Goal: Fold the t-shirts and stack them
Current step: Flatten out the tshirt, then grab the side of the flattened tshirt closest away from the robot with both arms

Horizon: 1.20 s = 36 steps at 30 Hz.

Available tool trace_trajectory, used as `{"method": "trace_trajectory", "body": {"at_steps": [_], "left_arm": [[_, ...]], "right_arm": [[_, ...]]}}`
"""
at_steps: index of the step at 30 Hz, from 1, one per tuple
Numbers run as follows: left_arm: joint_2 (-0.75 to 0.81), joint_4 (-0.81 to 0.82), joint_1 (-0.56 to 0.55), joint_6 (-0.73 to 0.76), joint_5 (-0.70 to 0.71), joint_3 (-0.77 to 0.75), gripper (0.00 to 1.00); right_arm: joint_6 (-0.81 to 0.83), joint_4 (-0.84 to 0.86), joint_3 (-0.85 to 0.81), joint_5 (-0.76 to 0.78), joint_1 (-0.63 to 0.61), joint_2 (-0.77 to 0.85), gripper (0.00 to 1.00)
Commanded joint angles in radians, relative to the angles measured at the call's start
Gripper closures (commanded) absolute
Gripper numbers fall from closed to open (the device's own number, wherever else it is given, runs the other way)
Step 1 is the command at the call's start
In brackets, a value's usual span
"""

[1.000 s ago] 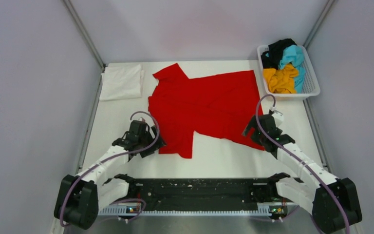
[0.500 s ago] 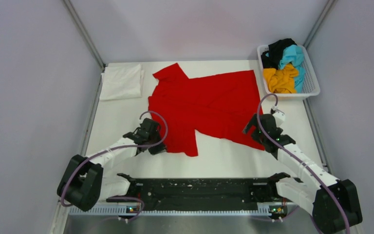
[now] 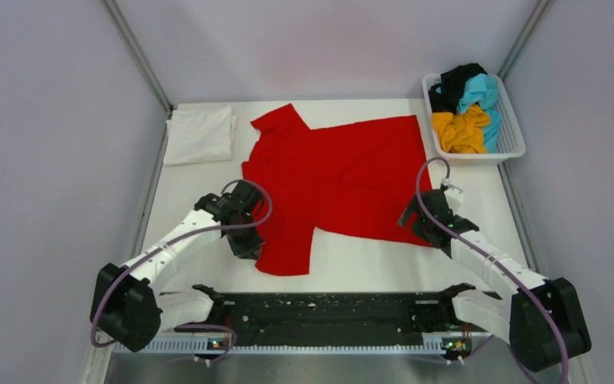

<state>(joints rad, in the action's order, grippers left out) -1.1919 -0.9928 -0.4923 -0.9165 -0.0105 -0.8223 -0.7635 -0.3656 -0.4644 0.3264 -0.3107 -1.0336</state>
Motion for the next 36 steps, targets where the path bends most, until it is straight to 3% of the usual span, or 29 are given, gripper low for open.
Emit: {"method": "trace_trajectory", "body": {"at_steps": [1, 3, 5, 18, 21, 24, 31, 36], "left_arm": [[0.014, -0.164, -0.002, -0.025, 0.071, 0.010, 0.73], [-0.018, -0.167, -0.004, -0.032, 0.088, -0.002, 0.34], [-0.025, -0.125, -0.004, -0.030, 0.075, 0.012, 0.19], [0.098, 0.266, -0.028, 0.000, -0.102, 0.281, 0.13], [0.084, 0.350, -0.037, -0.009, -0.118, 0.329, 0.18], [0.056, 0.396, -0.044, -0.017, -0.115, 0.355, 0.30], [-0.004, 0.410, -0.054, -0.048, -0.018, 0.351, 0.74], [-0.059, 0.431, -0.053, -0.065, 0.050, 0.328, 0.81]], "right_arm": [[0.007, -0.020, -0.063, 0.030, 0.005, -0.072, 0.02], [0.007, -0.028, -0.074, 0.035, 0.006, -0.095, 0.01], [0.005, -0.033, -0.075, 0.047, 0.006, -0.101, 0.01], [-0.074, -0.119, -0.016, 0.170, 0.007, 0.159, 0.01], [-0.090, -0.138, 0.011, 0.195, 0.007, 0.243, 0.01], [-0.100, -0.169, 0.026, 0.224, 0.009, 0.303, 0.01], [-0.106, -0.169, 0.028, 0.220, 0.009, 0.349, 0.01], [-0.096, -0.165, 0.029, 0.217, 0.009, 0.335, 0.01]]}}
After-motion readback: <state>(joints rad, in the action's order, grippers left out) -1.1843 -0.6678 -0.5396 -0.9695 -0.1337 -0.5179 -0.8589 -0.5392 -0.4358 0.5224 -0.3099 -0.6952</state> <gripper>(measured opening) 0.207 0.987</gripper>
